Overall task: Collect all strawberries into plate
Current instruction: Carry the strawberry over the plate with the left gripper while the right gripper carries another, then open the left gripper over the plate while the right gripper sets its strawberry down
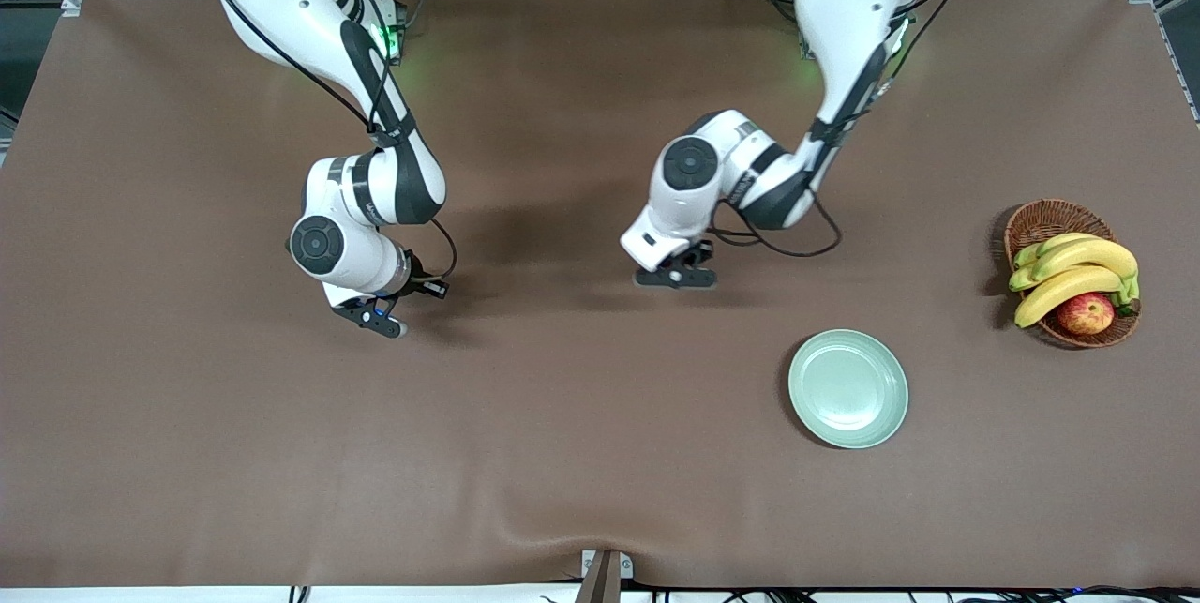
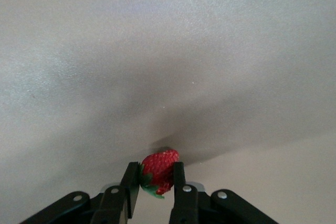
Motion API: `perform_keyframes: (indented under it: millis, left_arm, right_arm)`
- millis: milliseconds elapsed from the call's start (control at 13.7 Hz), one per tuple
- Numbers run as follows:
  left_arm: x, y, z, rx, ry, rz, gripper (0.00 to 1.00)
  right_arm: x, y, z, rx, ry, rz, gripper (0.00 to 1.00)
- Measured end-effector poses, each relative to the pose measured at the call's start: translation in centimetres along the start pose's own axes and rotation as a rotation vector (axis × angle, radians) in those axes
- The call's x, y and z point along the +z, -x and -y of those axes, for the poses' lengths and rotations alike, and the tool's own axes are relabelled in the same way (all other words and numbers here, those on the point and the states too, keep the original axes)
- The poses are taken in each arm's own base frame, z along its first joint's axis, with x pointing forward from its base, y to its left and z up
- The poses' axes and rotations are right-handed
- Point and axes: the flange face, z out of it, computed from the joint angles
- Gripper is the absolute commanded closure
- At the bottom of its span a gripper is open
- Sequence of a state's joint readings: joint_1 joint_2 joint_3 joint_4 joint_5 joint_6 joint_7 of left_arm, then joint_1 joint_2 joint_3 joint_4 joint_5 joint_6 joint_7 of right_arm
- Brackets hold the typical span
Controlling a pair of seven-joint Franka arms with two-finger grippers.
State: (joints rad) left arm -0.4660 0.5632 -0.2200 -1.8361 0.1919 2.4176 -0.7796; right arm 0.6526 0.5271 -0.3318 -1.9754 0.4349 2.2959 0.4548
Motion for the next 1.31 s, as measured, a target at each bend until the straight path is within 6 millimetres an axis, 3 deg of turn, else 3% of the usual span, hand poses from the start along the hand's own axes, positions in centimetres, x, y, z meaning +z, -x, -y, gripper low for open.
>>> perform_keyframes:
  millis: [218,655,1019,1164,1310]
  left_arm:
    - [-2.9,-3.7,5.1,-0.019,-0.012,-0.02,1.0]
    - [-4.0,-9.0,15.9,0.004,-0.038,-0.008,1.0]
    - [-4.4,-13.0,24.4,0.027,-0.036,-0.025,1.0]
    - [-3.5,-15.0,25.8,0.033,-0.025,-0.032,1.0]
    - [-1.5,-16.2,26.1,0.051,-0.016,-0.024,1.0]
  right_arm:
    - [-2.2,-0.5,1.3,0.079,-0.02,0.02,1.0]
    - [-6.4,0.7,6.4,0.28,-0.123,0.084,1.0]
    - [-7.9,5.5,12.8,0.431,-0.205,0.145,1.0]
    - [-7.5,7.8,15.8,0.498,-0.225,0.17,1.0]
    - [-6.1,9.9,18.7,0.561,-0.233,0.175,1.0]
